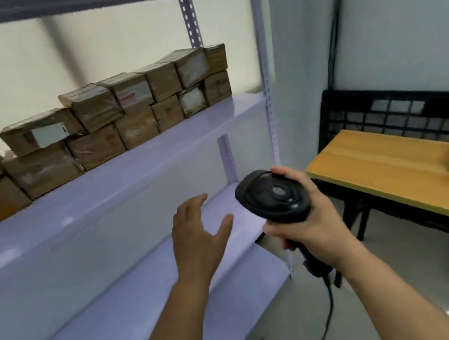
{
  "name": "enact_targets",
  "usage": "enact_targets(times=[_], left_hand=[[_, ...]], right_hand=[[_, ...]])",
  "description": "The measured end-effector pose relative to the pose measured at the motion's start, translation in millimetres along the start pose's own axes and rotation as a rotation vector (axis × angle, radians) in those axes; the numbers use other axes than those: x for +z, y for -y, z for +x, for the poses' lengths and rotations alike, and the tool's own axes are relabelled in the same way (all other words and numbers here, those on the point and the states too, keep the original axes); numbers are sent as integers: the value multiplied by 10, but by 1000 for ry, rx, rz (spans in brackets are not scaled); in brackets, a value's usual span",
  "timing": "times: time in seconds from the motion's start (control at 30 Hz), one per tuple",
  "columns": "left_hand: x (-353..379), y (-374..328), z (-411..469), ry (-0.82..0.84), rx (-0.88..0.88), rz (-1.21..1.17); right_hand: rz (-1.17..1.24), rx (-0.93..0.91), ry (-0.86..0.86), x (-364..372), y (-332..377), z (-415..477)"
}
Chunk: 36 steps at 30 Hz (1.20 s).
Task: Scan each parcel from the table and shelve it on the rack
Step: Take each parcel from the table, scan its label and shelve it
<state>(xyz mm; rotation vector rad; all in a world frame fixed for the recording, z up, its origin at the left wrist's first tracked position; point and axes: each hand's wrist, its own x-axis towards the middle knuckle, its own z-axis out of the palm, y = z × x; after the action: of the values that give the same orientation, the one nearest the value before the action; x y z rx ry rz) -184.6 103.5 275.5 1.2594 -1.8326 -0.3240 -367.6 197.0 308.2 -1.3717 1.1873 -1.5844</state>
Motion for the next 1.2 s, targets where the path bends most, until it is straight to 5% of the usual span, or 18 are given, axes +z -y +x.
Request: enact_targets(times=[1.2], left_hand=[[4364, -2418, 1185, 666, 344, -341]], right_hand=[[-381, 171, -751, -3859, -432, 488]])
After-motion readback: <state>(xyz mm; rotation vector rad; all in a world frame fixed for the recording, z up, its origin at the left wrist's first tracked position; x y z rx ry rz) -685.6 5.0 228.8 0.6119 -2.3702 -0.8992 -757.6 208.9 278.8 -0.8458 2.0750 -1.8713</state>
